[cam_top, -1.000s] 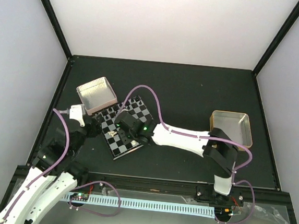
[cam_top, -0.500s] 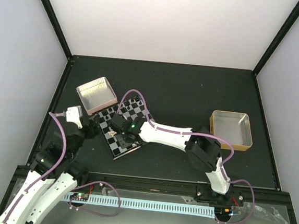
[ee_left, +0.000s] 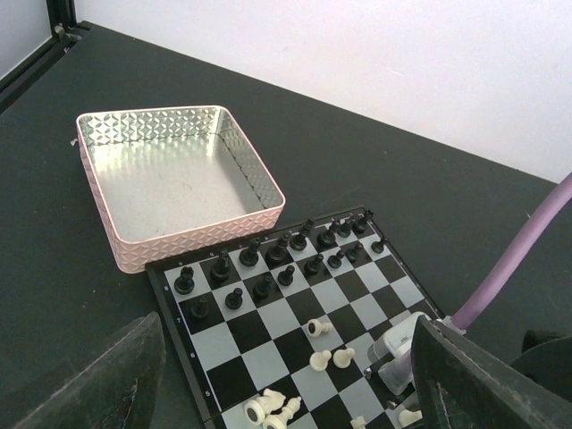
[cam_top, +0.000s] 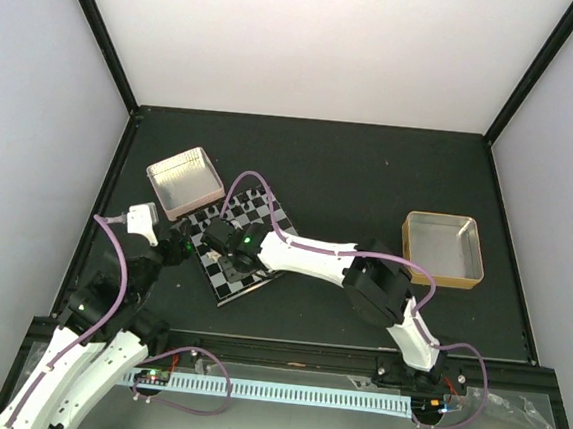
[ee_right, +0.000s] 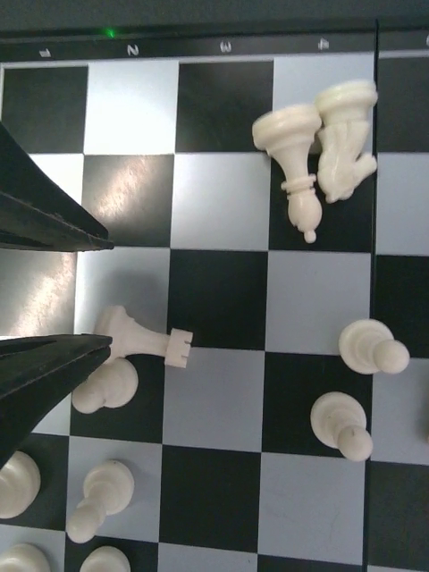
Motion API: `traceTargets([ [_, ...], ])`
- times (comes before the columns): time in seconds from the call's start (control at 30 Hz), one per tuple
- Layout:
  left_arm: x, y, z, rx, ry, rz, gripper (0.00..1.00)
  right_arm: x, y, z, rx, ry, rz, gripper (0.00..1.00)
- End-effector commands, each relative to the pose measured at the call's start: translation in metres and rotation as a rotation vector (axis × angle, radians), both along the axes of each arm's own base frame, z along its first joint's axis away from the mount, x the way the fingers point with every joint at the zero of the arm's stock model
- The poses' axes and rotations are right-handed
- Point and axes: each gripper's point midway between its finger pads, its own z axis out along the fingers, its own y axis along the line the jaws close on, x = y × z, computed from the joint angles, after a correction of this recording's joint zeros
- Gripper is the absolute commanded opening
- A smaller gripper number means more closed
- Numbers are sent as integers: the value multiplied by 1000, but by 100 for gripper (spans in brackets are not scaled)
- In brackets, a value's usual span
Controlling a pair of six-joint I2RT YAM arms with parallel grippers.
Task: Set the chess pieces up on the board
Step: Pick up the chess piece from the chessboard.
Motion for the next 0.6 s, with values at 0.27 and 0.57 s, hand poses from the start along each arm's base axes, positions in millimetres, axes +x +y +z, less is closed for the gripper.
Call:
traceTargets([
  [0.27,0,1,-2,-2,3,7,77,18,1,-3,-36,-84,-31,28],
  [0.57,1,1,-3,3,7,9,77,17,20,10,56,-76,2,32],
])
